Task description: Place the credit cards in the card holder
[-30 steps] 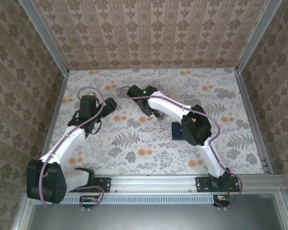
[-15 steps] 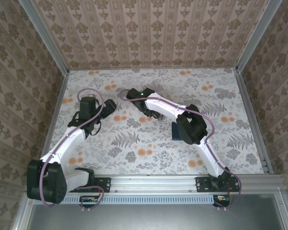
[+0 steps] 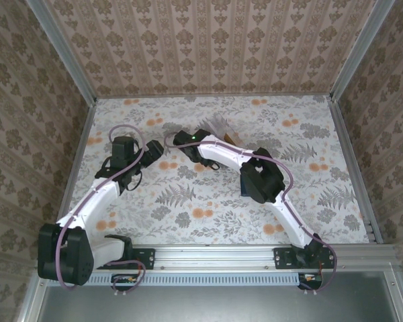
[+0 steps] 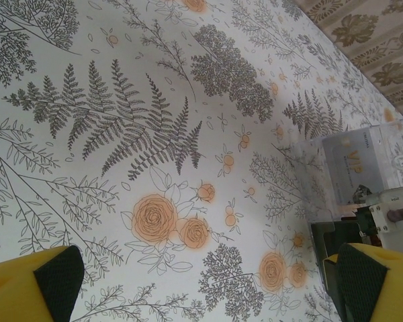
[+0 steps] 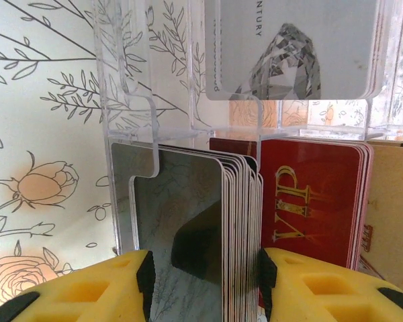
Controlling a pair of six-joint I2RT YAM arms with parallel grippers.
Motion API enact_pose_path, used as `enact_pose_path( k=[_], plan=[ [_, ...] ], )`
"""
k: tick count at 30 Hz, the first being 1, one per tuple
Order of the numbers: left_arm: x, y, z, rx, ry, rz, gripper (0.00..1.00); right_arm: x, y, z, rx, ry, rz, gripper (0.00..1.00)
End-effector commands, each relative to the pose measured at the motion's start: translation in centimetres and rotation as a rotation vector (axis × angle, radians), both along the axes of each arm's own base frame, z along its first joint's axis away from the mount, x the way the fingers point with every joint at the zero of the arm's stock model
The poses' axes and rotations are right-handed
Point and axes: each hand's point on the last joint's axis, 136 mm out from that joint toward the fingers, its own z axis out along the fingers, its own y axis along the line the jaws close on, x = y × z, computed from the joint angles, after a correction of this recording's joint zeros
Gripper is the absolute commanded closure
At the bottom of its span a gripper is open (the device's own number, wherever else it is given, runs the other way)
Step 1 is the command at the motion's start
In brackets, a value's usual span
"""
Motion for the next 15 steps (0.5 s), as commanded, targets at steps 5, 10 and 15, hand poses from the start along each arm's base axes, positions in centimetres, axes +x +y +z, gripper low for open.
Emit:
enact_pose_path(
  k=[5, 10, 15],
  plan=[
    [-0.5, 0.2, 0.1, -0.016, 0.0, -0.001, 0.0, 0.2, -0.6, 0.6, -0.072, -0.024, 0.012, 0.51],
    [-0.4, 0.2, 0.0, -0.017, 0.004, -0.005, 0.0, 0.6, -0.9, 0.8, -0.104, -0.046, 0.013, 0.52],
    [-0.4, 0.2, 0.0, -0.017, 0.007, -0.003, 0.0, 0.9, -1.0, 1.8, -0.11, -0.075, 0.016, 0.54]
  ],
)
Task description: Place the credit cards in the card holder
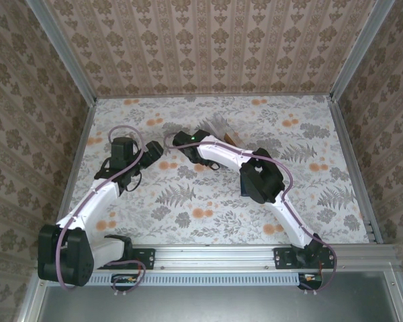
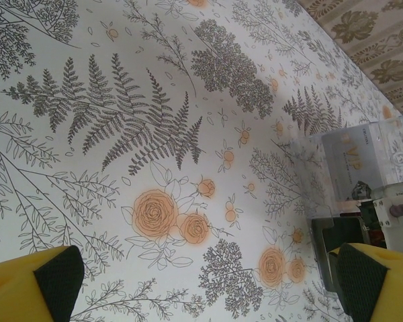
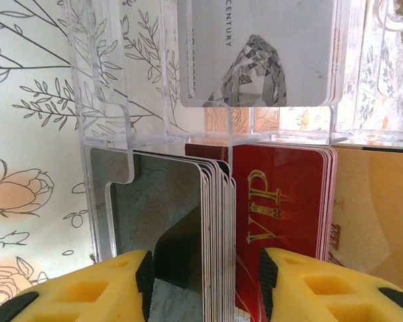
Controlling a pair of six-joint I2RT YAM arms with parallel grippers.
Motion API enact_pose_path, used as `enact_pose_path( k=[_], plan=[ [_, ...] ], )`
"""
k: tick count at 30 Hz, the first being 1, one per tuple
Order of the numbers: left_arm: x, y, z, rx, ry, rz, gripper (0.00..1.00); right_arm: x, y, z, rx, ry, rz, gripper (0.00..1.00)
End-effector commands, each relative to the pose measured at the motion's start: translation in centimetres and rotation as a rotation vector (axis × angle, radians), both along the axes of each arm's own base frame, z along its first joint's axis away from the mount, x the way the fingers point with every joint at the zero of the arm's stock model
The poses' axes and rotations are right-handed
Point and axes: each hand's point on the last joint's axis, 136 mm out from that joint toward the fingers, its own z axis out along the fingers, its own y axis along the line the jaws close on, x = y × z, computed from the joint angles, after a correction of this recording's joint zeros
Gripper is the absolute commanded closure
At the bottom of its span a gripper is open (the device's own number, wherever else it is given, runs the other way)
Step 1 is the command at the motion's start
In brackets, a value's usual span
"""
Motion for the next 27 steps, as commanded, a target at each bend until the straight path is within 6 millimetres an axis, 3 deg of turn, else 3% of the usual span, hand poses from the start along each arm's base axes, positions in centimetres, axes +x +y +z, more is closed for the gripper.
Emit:
enact_pose_path(
  k=[1, 13, 27],
  plan=[
    [-0.1, 0.2, 0.1, -0.007, 0.003, 0.002, 0.0, 0.4, -0.5, 1.1, -0.058, -0.034, 0.012, 0.55],
    [0.0, -0.1, 0.0, -0.018, 0.011, -0.001, 0.0, 0.7, -0.6, 3.0, -0.052, -0.081, 0.01, 0.63],
    [0.1, -0.2, -0.5, -0.019, 0.027, -0.007, 0.0, 0.5, -0.7, 2.7, -0.058, -0.069, 0.011, 0.7]
  ],
)
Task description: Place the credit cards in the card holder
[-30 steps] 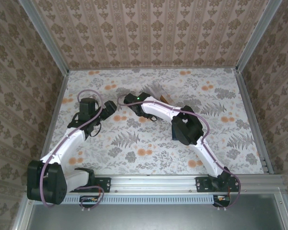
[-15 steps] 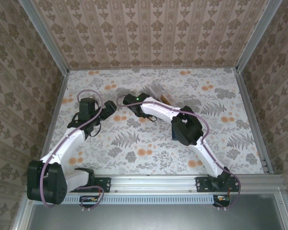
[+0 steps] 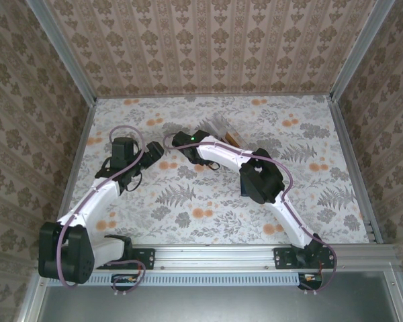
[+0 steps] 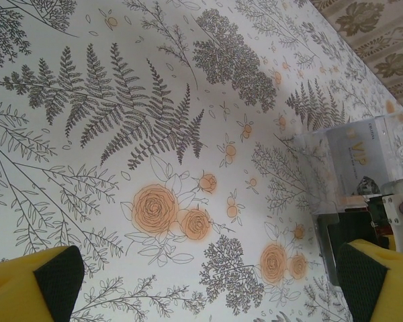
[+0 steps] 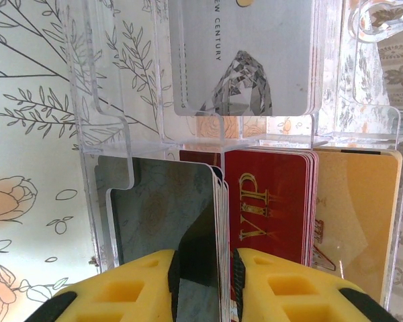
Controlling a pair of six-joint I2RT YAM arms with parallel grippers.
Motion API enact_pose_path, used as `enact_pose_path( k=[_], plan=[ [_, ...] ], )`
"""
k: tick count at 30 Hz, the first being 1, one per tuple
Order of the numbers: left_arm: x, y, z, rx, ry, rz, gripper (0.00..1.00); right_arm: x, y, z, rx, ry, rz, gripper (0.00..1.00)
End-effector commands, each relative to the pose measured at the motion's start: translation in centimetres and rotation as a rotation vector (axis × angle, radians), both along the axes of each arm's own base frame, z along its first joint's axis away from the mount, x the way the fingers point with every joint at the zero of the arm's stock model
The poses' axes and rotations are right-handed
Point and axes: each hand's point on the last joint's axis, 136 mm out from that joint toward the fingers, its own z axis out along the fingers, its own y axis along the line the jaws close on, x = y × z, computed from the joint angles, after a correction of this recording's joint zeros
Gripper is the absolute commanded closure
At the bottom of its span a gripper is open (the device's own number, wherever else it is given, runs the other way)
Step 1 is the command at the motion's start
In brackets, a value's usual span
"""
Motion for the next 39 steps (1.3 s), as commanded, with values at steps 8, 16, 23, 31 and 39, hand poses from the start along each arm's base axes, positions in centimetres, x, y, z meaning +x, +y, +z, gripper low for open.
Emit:
enact_pose_path(
  k=[8, 16, 23, 31, 39],
  plan=[
    [0.3, -0.1, 0.1, -0.01, 0.009, -0.001, 0.0, 0.3, -0.6, 2.0, -0.037, -0.049, 0.009, 0.68],
    [0.3, -0.1, -0.2, -0.01, 0.015, 0.001, 0.0, 0.2, -0.3, 0.9, -0.029, -0.021, 0.022, 0.64],
    [0.5, -0.1, -0.2, -0.008, 0.017, 0.001, 0.0, 0.2, 0.2, -0.6, -0.013, 0.017, 0.035, 0.59],
    [0.5, -0.2, -0.4, -0.007, 0.025, -0.003, 0.0, 0.4, -0.1, -1.2, -0.046, 0.011, 0.034, 0.59],
    [0.6, -0.2, -0.3, -0.009, 0.024, -0.004, 0.0, 0.7, -0.2, 0.2, -0.045, -0.03, 0.031, 0.67]
  ],
)
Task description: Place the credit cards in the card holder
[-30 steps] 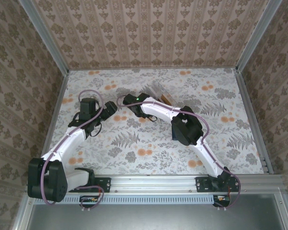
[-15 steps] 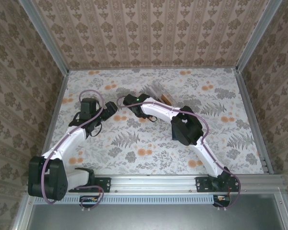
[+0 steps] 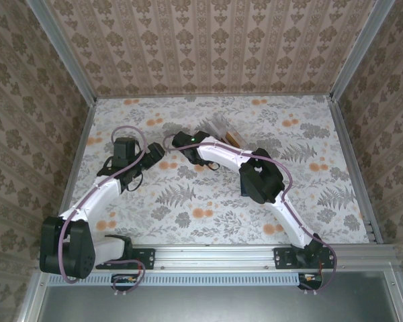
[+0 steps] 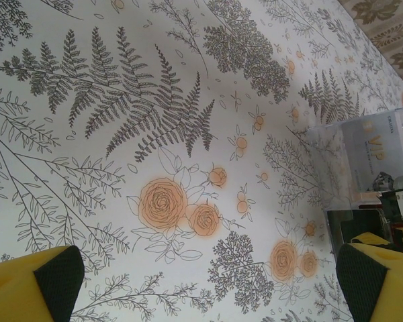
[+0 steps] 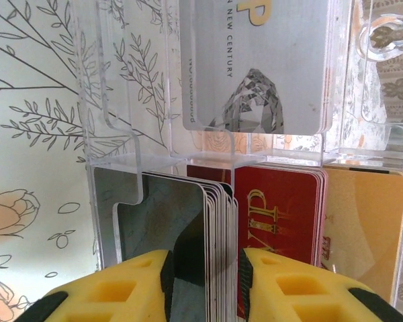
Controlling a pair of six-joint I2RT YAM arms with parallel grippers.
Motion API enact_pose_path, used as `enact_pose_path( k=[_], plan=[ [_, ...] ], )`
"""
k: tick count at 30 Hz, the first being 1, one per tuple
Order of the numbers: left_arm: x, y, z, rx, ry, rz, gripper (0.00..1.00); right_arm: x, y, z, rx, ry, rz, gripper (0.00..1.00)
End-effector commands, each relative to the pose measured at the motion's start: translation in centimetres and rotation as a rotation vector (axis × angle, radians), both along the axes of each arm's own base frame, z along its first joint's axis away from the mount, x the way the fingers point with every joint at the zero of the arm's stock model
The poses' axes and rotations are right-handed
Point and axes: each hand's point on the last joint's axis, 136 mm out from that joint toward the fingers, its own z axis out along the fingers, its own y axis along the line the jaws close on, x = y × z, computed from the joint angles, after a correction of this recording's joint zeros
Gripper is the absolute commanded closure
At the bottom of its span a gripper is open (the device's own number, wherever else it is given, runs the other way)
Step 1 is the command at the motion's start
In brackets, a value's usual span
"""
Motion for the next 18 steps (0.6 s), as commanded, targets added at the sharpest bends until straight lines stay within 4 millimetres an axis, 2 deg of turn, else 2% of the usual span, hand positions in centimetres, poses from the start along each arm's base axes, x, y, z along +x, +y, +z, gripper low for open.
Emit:
enact_pose_path(
  k=[1, 9, 18],
  plan=[
    [0.5, -0.1, 0.9, -0.014, -0.012, 0.0, 0.0, 0.2, -0.5, 0.9, -0.028, -0.028, -0.002, 0.68],
    [0.6, -0.2, 0.8, -0.018, -0.012, -0.002, 0.0, 0.0, -0.6, 2.5, -0.007, -0.042, -0.006, 0.79],
    [0.5, -0.2, 0.6, -0.019, -0.007, -0.003, 0.0, 0.0, -0.7, 2.9, 0.007, -0.047, -0.014, 0.8]
  ],
)
